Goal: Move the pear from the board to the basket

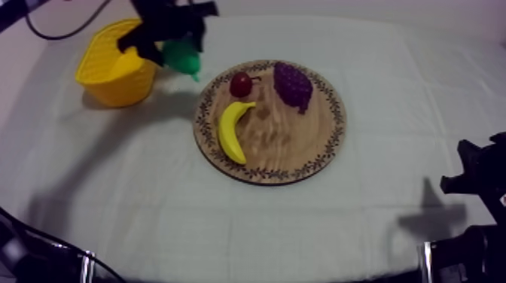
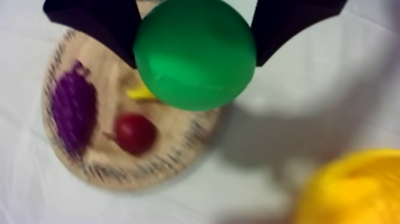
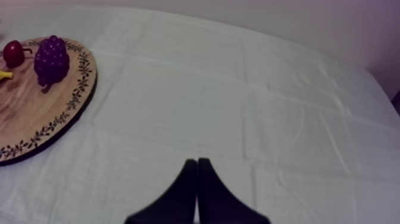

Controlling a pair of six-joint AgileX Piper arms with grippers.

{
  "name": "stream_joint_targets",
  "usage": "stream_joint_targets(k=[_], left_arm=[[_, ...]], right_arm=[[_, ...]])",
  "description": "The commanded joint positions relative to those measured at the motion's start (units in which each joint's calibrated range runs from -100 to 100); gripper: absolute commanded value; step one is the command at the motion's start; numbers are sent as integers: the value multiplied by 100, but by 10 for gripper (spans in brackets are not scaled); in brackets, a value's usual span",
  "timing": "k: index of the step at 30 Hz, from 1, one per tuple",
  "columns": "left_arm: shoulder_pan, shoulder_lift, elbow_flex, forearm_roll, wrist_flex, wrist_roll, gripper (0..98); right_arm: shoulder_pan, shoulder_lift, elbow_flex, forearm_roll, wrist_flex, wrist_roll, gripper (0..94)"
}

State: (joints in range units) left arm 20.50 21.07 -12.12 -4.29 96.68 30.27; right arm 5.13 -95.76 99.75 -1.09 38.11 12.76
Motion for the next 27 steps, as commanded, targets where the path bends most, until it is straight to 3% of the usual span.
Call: stream_joint_targets(k=[1,7,13,27], left_arm=[[-473,-159,221,-79,-22,-80,501],[-1028,-135,288,-289,-98,-316,505],[-1300,170,-115,-413,-139,-500,510],[-1675,1656,-846,-264,-621,-858,514]], right_arm=[[0,1,3,-1,-4,1,3],[0,1,3,-1,-4,1,3],[0,1,3,-1,-4,1,3],[0,1,3,-1,-4,1,3]])
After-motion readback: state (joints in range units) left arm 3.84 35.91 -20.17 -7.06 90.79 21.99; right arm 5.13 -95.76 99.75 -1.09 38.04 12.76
